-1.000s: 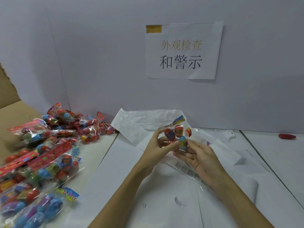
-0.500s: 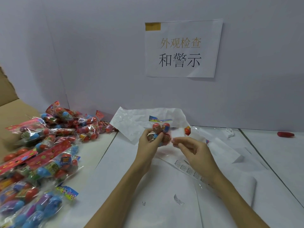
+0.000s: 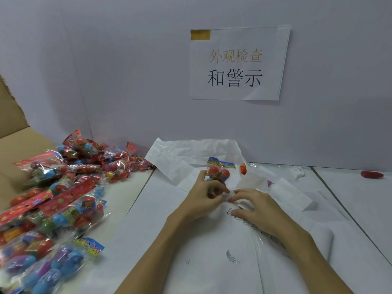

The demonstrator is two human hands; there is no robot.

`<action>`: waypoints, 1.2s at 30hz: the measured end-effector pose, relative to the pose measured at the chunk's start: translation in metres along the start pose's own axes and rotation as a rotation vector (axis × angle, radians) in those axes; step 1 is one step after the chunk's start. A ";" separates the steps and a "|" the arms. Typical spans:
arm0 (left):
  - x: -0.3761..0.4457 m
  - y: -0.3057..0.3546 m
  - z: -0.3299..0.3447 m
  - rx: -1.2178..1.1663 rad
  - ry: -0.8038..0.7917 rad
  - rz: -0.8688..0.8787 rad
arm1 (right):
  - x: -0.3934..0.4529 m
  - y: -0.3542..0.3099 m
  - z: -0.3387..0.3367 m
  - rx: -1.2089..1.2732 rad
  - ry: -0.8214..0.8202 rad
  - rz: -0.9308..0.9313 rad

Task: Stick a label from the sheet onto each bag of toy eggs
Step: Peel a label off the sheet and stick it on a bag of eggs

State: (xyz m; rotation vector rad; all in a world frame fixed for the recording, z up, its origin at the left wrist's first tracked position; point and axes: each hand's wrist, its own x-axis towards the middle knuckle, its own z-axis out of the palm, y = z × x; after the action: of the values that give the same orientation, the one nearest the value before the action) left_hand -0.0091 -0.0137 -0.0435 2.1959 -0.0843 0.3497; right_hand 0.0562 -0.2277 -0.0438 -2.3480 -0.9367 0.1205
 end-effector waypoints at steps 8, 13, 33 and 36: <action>0.000 -0.005 -0.006 0.067 -0.067 0.039 | 0.001 0.001 0.002 0.026 0.032 -0.024; 0.001 -0.006 -0.003 0.038 -0.077 0.011 | 0.002 -0.001 0.002 -0.015 0.040 -0.042; 0.007 -0.020 0.006 0.190 -0.038 0.150 | 0.008 -0.004 0.006 -0.081 0.148 -0.079; 0.004 -0.021 0.007 0.161 -0.024 0.143 | 0.007 -0.005 0.007 -0.079 0.168 -0.079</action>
State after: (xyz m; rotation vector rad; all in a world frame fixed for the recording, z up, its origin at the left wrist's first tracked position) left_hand 0.0005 -0.0063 -0.0625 2.3604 -0.2348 0.4222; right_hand 0.0565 -0.2163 -0.0458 -2.3462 -0.9650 -0.1458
